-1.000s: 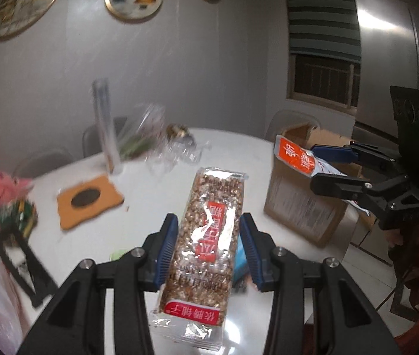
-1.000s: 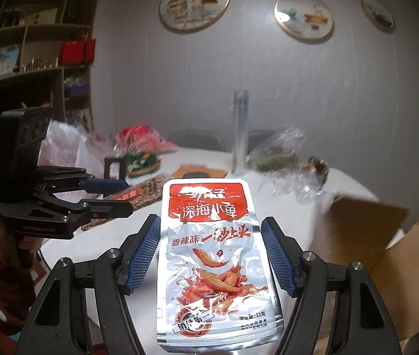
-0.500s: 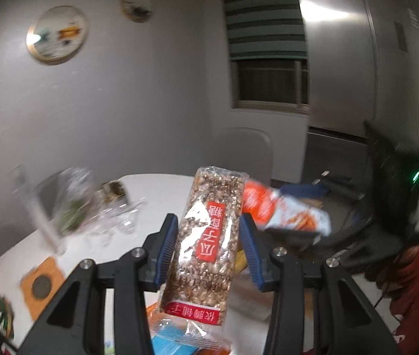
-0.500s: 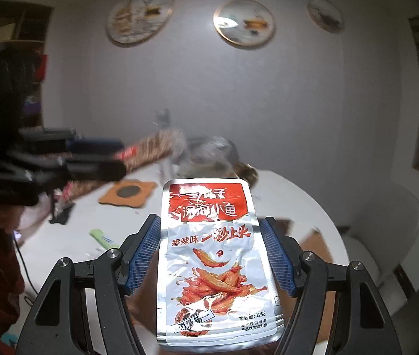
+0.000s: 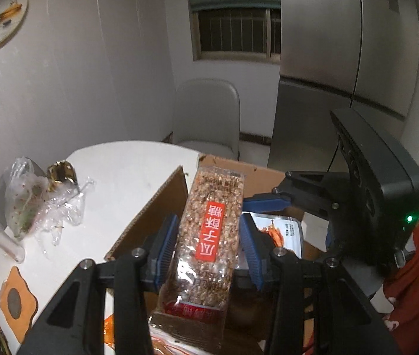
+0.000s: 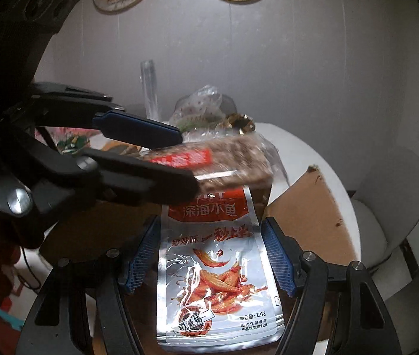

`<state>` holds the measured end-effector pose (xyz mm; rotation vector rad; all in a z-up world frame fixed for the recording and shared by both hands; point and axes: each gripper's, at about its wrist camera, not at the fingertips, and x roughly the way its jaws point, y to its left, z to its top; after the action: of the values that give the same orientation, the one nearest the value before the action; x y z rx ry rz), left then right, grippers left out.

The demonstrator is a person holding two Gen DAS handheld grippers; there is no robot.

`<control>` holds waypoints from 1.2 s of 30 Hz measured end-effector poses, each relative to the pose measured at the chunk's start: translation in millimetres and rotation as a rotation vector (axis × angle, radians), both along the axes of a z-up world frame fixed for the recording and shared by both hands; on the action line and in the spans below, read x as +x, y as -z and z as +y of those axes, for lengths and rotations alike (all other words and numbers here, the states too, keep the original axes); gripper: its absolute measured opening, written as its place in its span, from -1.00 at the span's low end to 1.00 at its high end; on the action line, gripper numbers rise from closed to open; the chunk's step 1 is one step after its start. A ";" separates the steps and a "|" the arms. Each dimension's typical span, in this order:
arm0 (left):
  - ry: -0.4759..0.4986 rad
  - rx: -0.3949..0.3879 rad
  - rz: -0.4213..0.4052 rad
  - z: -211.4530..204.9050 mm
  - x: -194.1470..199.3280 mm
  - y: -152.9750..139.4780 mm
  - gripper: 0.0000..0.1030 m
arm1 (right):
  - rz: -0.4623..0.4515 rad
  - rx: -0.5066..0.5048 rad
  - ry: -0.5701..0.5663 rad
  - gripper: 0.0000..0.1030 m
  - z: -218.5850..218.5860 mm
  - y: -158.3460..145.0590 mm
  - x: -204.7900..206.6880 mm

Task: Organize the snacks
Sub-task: 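Carry the brittle bar and squid pouch into the cardboard box and open both tools, then move both tools back over the remaining snacks on the table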

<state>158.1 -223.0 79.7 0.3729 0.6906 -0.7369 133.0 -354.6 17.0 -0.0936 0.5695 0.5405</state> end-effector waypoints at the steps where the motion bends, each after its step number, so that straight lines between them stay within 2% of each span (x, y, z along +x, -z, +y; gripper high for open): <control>1: -0.001 0.005 0.007 -2.6 2.6 1.6 -0.22 | 0.004 -0.006 -0.005 0.30 3.8 0.6 2.6; 9: -0.013 0.068 0.019 -14.7 14.7 21.6 -0.22 | 0.026 -0.051 -0.020 0.31 15.6 8.9 11.7; 11: -0.023 0.079 0.009 -15.1 15.5 23.8 -0.16 | 0.033 -0.070 -0.018 0.33 20.2 12.3 10.0; 13: -0.036 0.077 0.001 -12.9 16.9 24.0 0.24 | 0.032 -0.081 -0.009 0.44 18.9 15.3 5.6; 14: -0.045 0.070 -0.013 -11.9 15.8 22.6 0.34 | 0.029 -0.078 -0.012 0.54 17.7 16.0 2.1; 19: -0.058 0.060 -0.043 -7.2 7.3 16.7 0.55 | 0.015 -0.076 -0.018 0.57 18.0 17.4 -12.1; 31: -0.101 -0.010 -0.112 30.2 -36.1 -13.0 0.64 | -0.064 -0.052 0.025 0.57 12.9 -10.3 -54.5; 36: -0.132 -0.042 -0.149 57.5 -59.8 -28.2 0.71 | -0.142 -0.059 0.052 0.76 20.0 -33.2 -85.5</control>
<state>98.3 -165.5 107.8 0.3371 0.5526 -0.5909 47.5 -334.6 50.2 -0.1718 0.4478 0.4622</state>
